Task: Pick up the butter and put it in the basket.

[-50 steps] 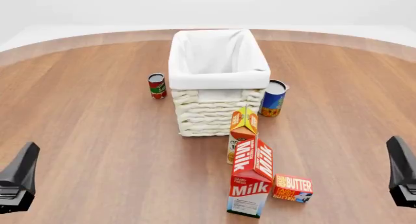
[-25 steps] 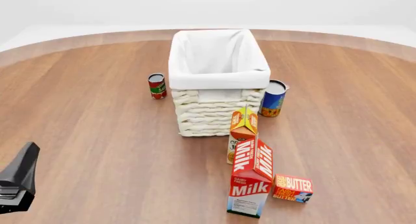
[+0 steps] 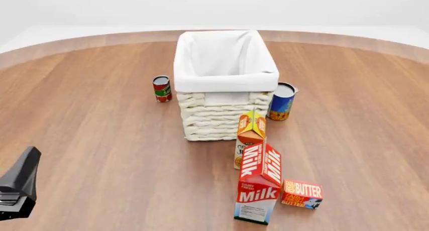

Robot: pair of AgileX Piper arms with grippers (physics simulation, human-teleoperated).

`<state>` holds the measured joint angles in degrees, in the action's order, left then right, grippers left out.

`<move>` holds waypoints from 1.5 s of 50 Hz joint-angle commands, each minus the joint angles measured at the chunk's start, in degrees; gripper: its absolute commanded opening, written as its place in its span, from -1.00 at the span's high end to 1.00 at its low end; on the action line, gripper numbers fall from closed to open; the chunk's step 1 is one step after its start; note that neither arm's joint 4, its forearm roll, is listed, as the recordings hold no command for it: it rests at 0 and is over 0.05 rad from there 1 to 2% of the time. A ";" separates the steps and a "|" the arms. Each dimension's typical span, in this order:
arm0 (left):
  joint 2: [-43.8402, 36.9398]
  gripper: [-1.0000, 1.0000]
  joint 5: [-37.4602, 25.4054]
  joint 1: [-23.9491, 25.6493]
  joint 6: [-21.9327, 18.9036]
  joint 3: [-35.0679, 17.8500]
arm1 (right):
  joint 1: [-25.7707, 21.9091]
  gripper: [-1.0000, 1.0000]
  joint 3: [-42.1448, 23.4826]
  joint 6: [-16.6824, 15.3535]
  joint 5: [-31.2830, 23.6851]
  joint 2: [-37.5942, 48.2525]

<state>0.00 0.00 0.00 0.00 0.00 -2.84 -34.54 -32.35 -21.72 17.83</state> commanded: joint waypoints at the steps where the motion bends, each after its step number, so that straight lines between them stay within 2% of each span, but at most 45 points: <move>1: 0.00 -1.00 0.00 0.00 0.00 0.00 | -1.70 -1.00 -1.77 -9.64 -4.20 4.03; 5: 0.00 -1.00 0.00 0.00 0.00 0.00 | -3.16 -1.00 -3.33 -12.42 -6.31 4.34; 13: 0.00 -1.00 0.00 0.00 0.00 0.00 | -2.97 -1.00 -5.20 -15.82 -7.84 7.35; 26: 0.00 -1.00 0.00 0.00 0.00 0.00 | -4.80 -1.00 -8.58 -19.25 -11.51 10.55; 31: 0.00 -1.00 0.00 0.00 0.00 0.00 | -7.77 -1.00 -12.13 -18.56 -15.71 12.84; 38: 0.00 -1.00 0.00 0.00 0.00 0.00 | -8.38 -1.00 -11.83 -20.06 -17.13 15.06; 43: 0.00 -1.00 0.00 0.00 0.00 0.00 | -10.45 -1.00 -11.58 -20.08 -18.95 16.57; 44: 0.00 -1.00 0.00 0.00 0.00 0.00 | -11.61 -1.00 -12.42 -19.10 -19.74 17.11; 51: 0.00 -1.00 0.00 0.00 0.00 0.00 | -10.92 -1.00 -13.62 -20.81 -20.56 19.62; 60: 0.00 -1.00 0.00 0.00 0.00 0.00 | -12.40 -1.00 -13.38 -22.26 -22.80 20.60; 62: 0.00 -1.00 0.00 0.00 0.00 0.00 | -13.11 -1.00 -13.74 -22.38 -23.86 21.01; 64: 0.00 -1.00 0.00 0.00 0.00 0.00 | -15.21 -1.00 -15.24 -20.92 -26.20 21.67; 75: 0.00 -1.00 0.00 0.00 0.00 0.00 | -16.09 -1.00 -14.42 -22.87 -29.28 21.86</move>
<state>0.00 0.00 0.00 0.00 0.00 -17.56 -48.87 -54.13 -47.99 38.78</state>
